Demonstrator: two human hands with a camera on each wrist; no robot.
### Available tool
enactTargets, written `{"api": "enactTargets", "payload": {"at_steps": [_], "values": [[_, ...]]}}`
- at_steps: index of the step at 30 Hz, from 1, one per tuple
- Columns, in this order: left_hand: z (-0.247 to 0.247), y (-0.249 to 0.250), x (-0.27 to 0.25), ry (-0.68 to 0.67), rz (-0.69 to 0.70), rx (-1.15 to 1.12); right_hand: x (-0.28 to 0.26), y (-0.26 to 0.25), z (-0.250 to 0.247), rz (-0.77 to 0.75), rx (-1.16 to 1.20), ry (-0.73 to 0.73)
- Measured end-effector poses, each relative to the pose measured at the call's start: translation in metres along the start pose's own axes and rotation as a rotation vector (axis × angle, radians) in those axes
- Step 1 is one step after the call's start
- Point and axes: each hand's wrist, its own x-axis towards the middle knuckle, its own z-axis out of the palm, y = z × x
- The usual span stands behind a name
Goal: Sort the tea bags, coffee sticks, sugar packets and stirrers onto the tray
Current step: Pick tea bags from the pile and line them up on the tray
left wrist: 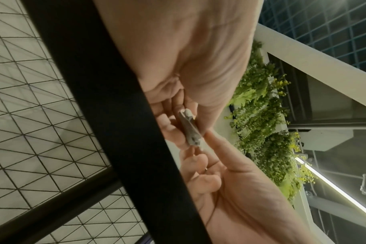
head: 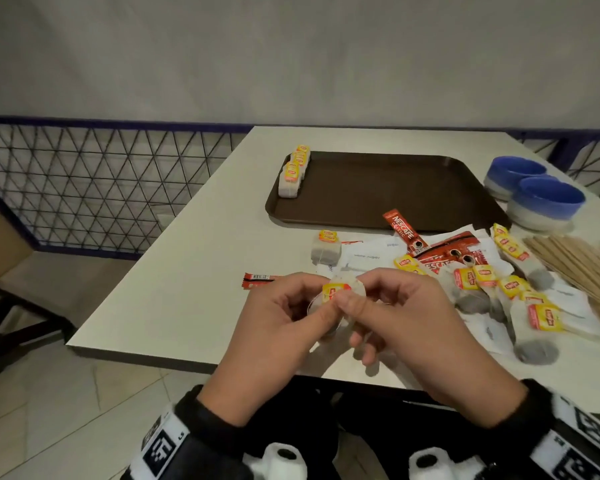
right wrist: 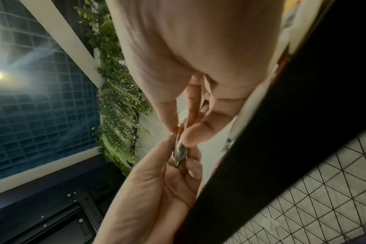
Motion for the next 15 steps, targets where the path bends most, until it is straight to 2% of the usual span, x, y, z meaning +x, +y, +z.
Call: {"api": "enactTargets", "payload": {"at_steps": [8, 15], "values": [[-0.005, -0.004, 0.005, 0.022, -0.084, -0.161, -0.004, 0.020, -0.005, -0.103, 0.238, 0.139], [-0.007, -0.006, 0.004, 0.012, -0.075, -0.166, -0.006, 0.025, -0.003, -0.140, 0.262, 0.124]]}}
